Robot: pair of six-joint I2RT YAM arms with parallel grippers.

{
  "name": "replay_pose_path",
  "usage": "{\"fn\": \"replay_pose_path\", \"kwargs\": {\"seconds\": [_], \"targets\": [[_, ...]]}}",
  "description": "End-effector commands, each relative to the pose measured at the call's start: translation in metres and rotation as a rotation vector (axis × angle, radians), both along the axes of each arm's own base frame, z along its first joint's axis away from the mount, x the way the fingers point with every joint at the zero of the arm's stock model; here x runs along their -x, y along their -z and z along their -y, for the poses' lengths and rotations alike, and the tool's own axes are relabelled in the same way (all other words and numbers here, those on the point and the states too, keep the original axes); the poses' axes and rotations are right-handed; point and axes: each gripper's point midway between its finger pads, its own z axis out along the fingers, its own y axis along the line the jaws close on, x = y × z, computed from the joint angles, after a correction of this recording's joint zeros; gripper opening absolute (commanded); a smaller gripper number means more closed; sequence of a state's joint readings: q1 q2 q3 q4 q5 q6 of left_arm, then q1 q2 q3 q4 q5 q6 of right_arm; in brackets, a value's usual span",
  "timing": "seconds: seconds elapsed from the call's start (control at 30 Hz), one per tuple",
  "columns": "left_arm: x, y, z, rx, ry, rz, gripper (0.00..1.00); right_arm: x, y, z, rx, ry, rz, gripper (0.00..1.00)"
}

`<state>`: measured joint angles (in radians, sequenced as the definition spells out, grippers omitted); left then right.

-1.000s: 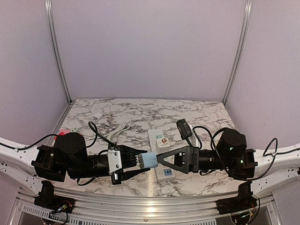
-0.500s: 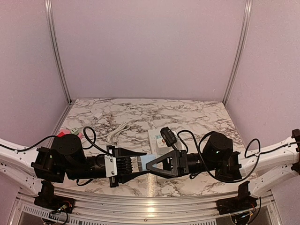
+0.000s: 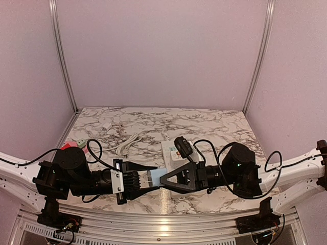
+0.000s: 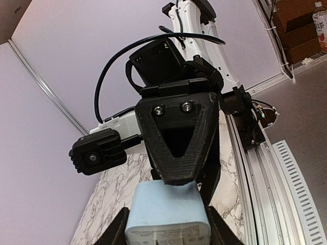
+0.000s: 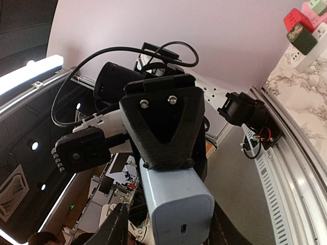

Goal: Insert the plug
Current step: Pass from the left arm to the right

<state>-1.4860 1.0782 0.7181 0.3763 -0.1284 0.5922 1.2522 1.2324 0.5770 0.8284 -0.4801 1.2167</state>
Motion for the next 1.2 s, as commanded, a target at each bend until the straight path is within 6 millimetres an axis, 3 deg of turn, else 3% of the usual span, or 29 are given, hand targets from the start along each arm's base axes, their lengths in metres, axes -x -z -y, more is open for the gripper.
{"fn": "replay_pose_path", "kwargs": {"seconds": [0.0, 0.27, 0.43, 0.53, 0.6, 0.67, 0.77, 0.83, 1.03, 1.17], "targets": [[0.006, -0.014, -0.002, 0.052, 0.028, 0.015, 0.0, 0.001, -0.03, -0.001, -0.094, -0.024, 0.013, 0.42], [0.009, -0.01, -0.001, 0.043, 0.044, 0.012, 0.0, -0.003, -0.032, -0.001, -0.109, -0.019, -0.003, 0.41], [0.009, -0.007, -0.001, 0.038, 0.048, 0.006, 0.0, -0.005, -0.027, -0.001, -0.096, -0.01, -0.011, 0.34], [0.01, -0.006, -0.001, 0.037, 0.052, 0.003, 0.0, -0.007, -0.023, -0.003, -0.086, -0.008, -0.019, 0.23], [0.01, -0.007, 0.0, 0.038, 0.051, 0.001, 0.0, -0.007, -0.023, -0.003, -0.088, -0.012, -0.019, 0.05], [0.008, -0.006, 0.0, 0.038, 0.04, -0.007, 0.15, -0.006, -0.023, -0.003, -0.088, -0.017, -0.018, 0.0], [0.002, -0.008, -0.002, 0.045, 0.003, -0.018, 0.61, -0.007, -0.022, -0.003, -0.078, -0.013, -0.018, 0.0], [-0.003, -0.01, -0.004, 0.053, -0.026, -0.03, 0.77, -0.009, -0.02, -0.001, -0.063, 0.001, -0.013, 0.0], [-0.015, -0.02, -0.014, 0.101, -0.108, -0.091, 0.98, -0.023, -0.017, 0.009, 0.013, 0.086, 0.017, 0.0], [-0.031, -0.031, -0.029, 0.163, -0.208, -0.166, 0.99, -0.041, -0.001, 0.019, 0.173, 0.199, 0.046, 0.0]]}}
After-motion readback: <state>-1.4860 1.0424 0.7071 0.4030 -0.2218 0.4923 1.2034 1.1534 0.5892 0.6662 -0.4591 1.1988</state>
